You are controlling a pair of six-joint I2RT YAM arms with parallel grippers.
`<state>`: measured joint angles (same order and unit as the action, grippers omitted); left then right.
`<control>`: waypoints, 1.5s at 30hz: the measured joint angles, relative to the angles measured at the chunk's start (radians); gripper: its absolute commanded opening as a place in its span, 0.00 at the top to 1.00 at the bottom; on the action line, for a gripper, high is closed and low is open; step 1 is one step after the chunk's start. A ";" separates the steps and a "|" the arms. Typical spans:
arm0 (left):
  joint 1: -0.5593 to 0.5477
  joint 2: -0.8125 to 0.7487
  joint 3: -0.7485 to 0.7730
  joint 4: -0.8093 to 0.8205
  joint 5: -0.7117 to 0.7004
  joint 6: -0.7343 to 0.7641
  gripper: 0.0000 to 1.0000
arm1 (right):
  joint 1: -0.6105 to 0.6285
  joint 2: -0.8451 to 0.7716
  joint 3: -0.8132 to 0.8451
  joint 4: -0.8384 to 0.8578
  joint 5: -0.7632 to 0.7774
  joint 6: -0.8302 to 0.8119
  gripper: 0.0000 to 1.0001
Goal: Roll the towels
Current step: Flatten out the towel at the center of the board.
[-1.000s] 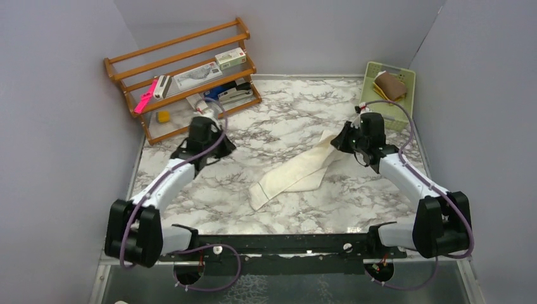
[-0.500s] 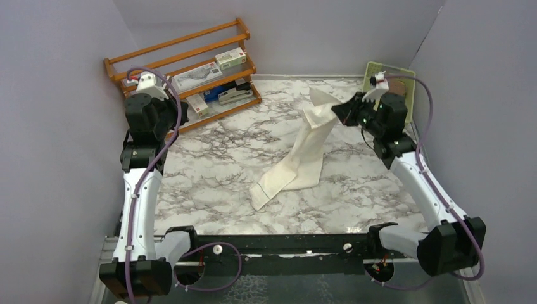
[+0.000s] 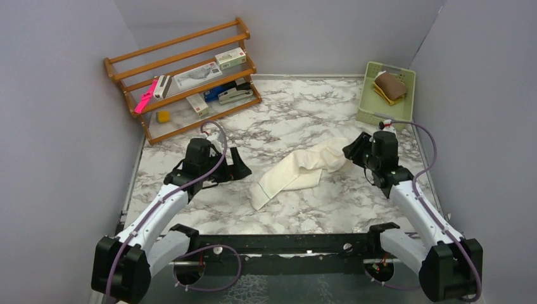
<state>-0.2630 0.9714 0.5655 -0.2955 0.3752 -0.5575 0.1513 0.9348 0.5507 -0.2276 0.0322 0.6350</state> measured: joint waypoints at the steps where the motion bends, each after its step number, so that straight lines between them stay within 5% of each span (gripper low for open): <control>1: -0.035 -0.002 -0.001 0.014 -0.001 -0.014 0.05 | 0.000 0.027 0.019 0.000 -0.003 0.000 0.55; 9: -0.381 0.001 -0.109 0.150 -0.152 -0.198 0.05 | 0.000 0.159 0.051 0.005 -0.013 -0.023 0.50; 16: -0.575 0.190 -0.133 0.247 -0.275 -0.310 0.06 | 0.000 0.208 -0.042 0.005 -0.061 -0.028 0.50; 20: -0.619 0.275 -0.100 0.328 -0.339 -0.336 0.23 | 0.000 0.242 -0.051 0.018 -0.076 -0.028 0.52; 24: -0.621 0.309 -0.098 0.361 -0.388 -0.355 0.53 | 0.000 0.274 -0.051 0.047 -0.087 -0.030 0.67; 27: -0.621 0.333 -0.095 0.359 -0.417 -0.360 1.00 | 0.000 0.298 -0.051 0.072 -0.104 -0.032 0.97; 36: -0.571 0.281 -0.002 0.167 -0.493 -0.289 1.00 | 0.000 0.312 0.000 0.074 -0.180 -0.038 0.99; 45: -0.174 -0.018 0.393 -0.146 -0.583 -0.001 1.00 | 0.000 0.206 0.472 0.010 -0.248 -0.066 0.99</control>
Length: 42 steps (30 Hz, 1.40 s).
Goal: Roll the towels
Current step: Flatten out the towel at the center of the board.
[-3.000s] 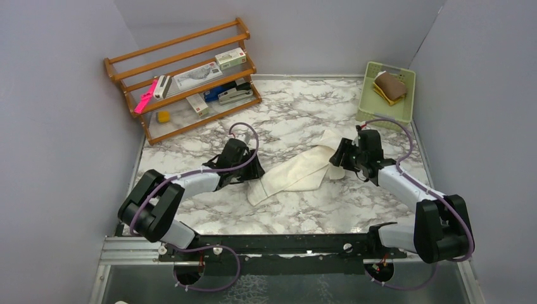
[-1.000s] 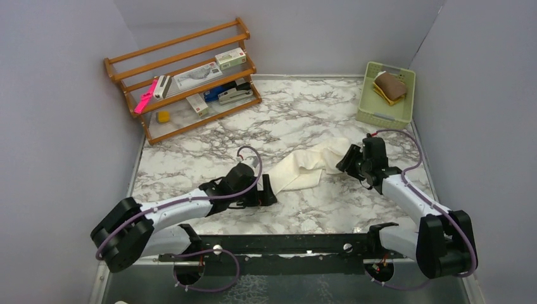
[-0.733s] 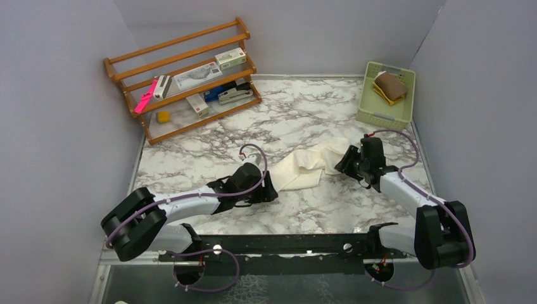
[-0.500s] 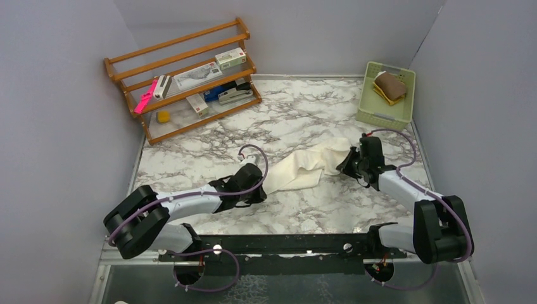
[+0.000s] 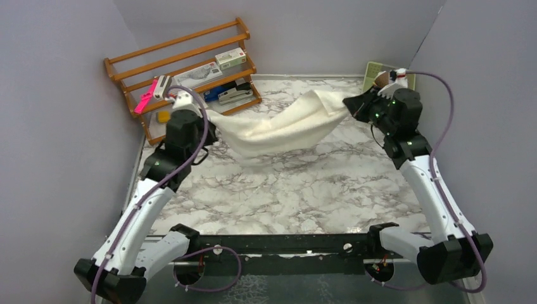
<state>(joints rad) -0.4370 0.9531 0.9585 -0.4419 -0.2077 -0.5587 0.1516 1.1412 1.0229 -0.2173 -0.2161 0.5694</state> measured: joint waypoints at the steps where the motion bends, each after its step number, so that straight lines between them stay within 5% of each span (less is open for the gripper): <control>1: 0.030 -0.015 0.063 -0.035 -0.017 0.037 1.00 | 0.000 -0.024 0.039 -0.002 0.021 -0.002 0.99; 10: 0.069 -0.150 0.324 -0.259 -0.074 0.165 1.00 | 0.000 -0.220 0.116 -0.061 0.070 0.022 0.99; 20: 0.069 -0.162 0.199 -0.340 -0.021 0.182 1.00 | 0.005 -0.234 -0.032 -0.113 -0.029 0.216 0.97; 25: 0.096 0.163 0.037 -0.206 0.009 0.229 1.00 | 0.004 -0.002 -0.123 -0.002 -0.032 0.347 0.72; 27: 0.140 0.308 0.016 -0.158 0.057 0.240 1.00 | 0.004 0.134 -0.141 0.043 -0.019 0.386 0.49; 29: 0.204 0.460 0.026 -0.111 0.111 0.254 0.88 | 0.002 0.271 -0.126 0.068 0.002 0.406 0.31; 33: 0.344 0.676 0.143 -0.082 0.214 0.273 0.32 | -0.023 0.507 0.013 0.074 0.021 0.382 0.20; 36: 0.415 0.694 0.228 -0.060 0.258 0.281 0.22 | -0.034 0.526 0.056 0.101 0.022 0.340 0.20; 42: 0.421 0.513 0.191 0.006 0.345 0.273 0.21 | -0.040 0.378 -0.050 0.216 -0.029 0.229 0.19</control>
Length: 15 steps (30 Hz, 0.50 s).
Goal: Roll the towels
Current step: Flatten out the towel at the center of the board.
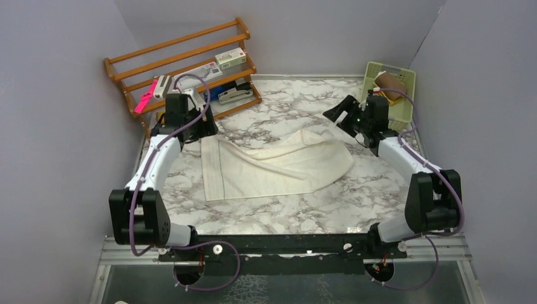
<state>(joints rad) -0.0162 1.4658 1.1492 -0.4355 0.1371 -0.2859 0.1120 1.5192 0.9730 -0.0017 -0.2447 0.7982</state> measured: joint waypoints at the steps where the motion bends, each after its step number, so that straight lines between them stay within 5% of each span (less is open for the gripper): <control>1: -0.002 -0.046 -0.039 0.010 0.020 -0.005 0.21 | 0.001 -0.027 -0.031 0.011 -0.016 -0.015 0.19; 8: -0.006 -0.288 -0.406 0.053 0.136 -0.105 0.22 | 0.028 -0.113 -0.259 0.043 -0.122 -0.081 0.19; 15: -0.006 -0.328 -0.619 0.188 0.179 -0.237 0.23 | 0.037 0.019 -0.301 0.075 -0.169 -0.088 0.19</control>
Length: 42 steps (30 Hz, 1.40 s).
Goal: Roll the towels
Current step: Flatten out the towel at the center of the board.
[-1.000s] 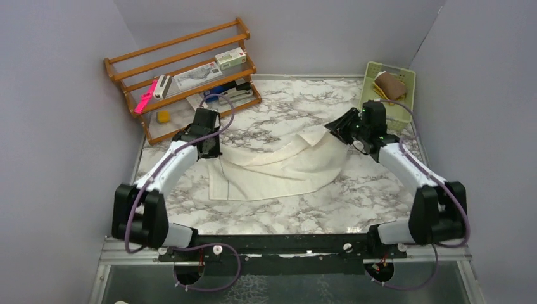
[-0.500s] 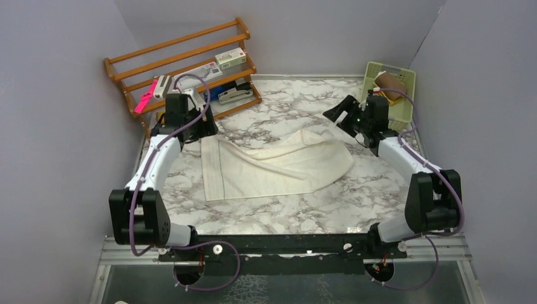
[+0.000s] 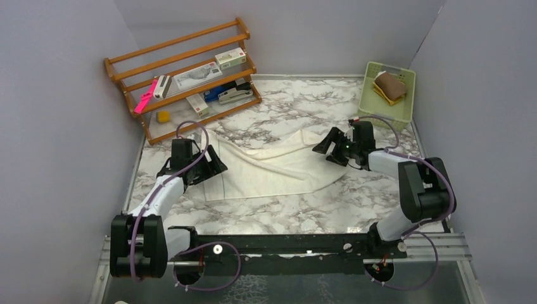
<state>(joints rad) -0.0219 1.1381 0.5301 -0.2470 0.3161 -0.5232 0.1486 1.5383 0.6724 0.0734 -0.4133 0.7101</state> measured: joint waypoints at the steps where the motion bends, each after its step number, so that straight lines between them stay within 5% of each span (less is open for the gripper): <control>1: 0.000 0.008 -0.007 0.019 0.002 -0.011 0.23 | 0.000 0.029 0.011 0.004 -0.001 0.000 0.19; 9: 0.000 0.071 -0.041 0.184 0.001 -0.072 0.24 | -0.056 0.186 0.105 0.108 -0.061 0.062 0.18; 23: 0.000 0.005 -0.201 0.372 0.009 -0.149 0.26 | -0.081 0.233 0.133 0.188 -0.037 0.124 0.13; 35: -0.039 -0.192 -0.301 0.296 -0.003 -0.231 0.26 | -0.091 -0.172 -0.197 0.073 0.129 0.158 0.13; 39: -0.040 -0.167 -0.248 0.223 -0.018 -0.230 0.23 | -0.091 -0.255 -0.178 0.000 0.149 0.157 0.15; 42: -0.041 -0.109 -0.158 0.157 -0.035 -0.212 0.22 | -0.091 -0.234 -0.095 -0.018 0.126 0.156 0.26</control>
<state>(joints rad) -0.0631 1.0286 0.3725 -0.0898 0.2806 -0.7357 0.0574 1.3041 0.5770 0.0559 -0.2871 0.8661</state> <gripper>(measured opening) 0.770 0.834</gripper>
